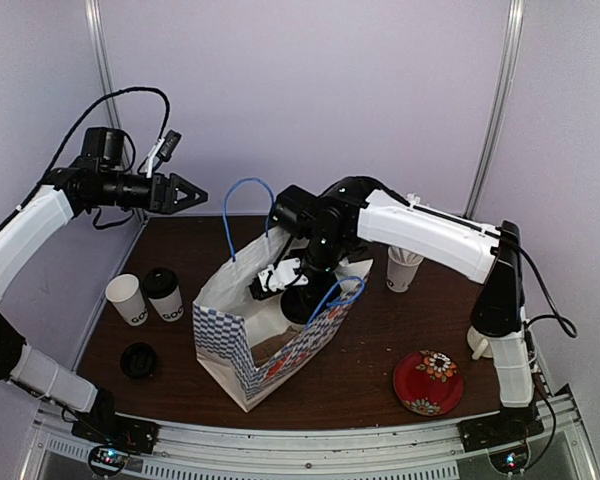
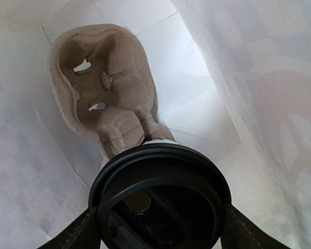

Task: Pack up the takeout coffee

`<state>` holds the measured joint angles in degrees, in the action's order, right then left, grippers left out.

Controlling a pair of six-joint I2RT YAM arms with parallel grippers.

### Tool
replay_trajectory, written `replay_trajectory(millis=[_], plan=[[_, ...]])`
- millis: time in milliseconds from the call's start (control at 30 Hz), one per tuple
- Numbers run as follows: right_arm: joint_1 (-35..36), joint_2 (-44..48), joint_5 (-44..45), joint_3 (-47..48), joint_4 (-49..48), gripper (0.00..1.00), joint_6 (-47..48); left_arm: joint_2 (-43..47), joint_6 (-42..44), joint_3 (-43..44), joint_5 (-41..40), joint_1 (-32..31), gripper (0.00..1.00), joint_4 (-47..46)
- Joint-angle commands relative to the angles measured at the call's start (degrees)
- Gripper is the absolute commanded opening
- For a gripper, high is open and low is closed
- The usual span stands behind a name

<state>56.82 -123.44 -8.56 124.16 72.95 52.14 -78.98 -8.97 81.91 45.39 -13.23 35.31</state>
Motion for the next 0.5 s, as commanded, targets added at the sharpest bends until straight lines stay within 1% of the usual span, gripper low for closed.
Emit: replay_trajectory(millis=[0, 100, 167, 233, 333, 467], plan=[[0.4, 2.8, -4.2, 4.2, 4.6, 0.82, -2.3, 2.4, 0.8, 1.2, 1.3, -0.2, 0.83, 2.5], [0.5, 3.8, -4.8, 6.1, 5.7, 0.90, -3.6, 3.1, 0.9, 1.7, 0.1, -1.3, 0.84, 4.7], [0.5, 4.7, -4.9, 6.6, 5.5, 0.93, -4.5, 3.8, 2.0, 2.3, -1.6, -3.9, 0.84, 7.1], [0.5, 5.4, -5.0, 7.0, 5.8, 0.96, -5.1, 4.4, 3.5, 3.4, -4.7, -7.8, 0.84, 10.3], [0.5, 6.1, -4.9, 8.5, 6.7, 0.97, -5.9, 5.4, 4.4, 4.2, -9.2, -13.3, 0.85, 14.2], [0.5, 7.9, -5.2, 8.7, 6.7, 0.97, -6.4, 9.0, 3.0, 2.0, -13.8, -16.7, 0.85, 14.5]])
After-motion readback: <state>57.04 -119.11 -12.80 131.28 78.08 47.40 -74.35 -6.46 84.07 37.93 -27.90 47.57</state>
